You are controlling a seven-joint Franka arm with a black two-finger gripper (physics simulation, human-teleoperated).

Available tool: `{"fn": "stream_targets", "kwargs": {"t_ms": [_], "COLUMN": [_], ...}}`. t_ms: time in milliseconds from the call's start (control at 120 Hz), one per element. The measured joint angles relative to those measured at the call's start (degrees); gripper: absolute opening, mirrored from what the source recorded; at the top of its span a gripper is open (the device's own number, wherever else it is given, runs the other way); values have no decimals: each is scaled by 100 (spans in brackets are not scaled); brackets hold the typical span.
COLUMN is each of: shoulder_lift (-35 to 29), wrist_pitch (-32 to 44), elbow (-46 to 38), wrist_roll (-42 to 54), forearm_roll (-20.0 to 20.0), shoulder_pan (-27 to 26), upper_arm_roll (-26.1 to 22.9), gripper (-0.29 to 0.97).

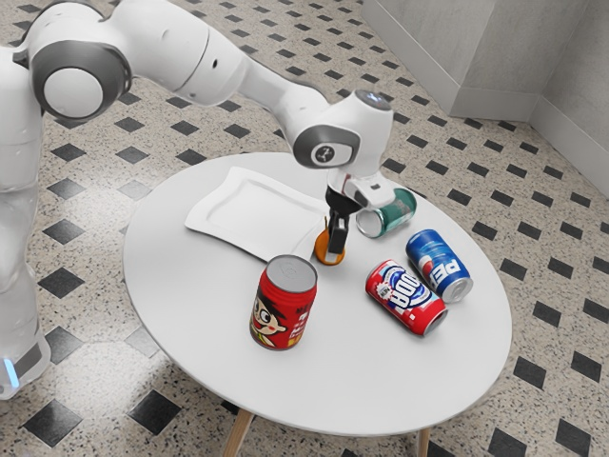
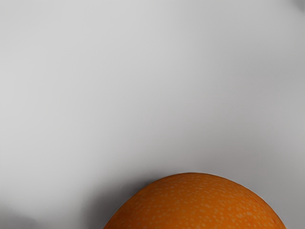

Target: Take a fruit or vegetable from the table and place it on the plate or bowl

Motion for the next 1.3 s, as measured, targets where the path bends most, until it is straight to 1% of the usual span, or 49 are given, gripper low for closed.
{"fn": "stream_targets", "kwargs": {"t_ms": [517, 575, 650, 683, 800, 975, 1067, 1175, 1300], "shoulder_lift": [127, 129, 119, 110, 84, 8, -166, -552, -1111], "wrist_pitch": [97, 121, 182, 209, 279, 342, 355, 345, 334], "elbow": [4, 3, 5, 5, 4, 5, 5, -33, -544], "wrist_roll": [19, 16, 4, -5, -41, -175, -244, -320, -404], "forearm_roll": [-96, -107, -117, -120, -184, -198, -173, -134, -116], "shoulder_pan": [-8, -9, -8, -8, -6, -3, -17, -22, -48], "upper_arm_roll": [0, 0, 2, 1, 5, 29, 57, 98, 162], "gripper": [68, 62, 48, 44, 38, 38, 37, 37, 36]}}
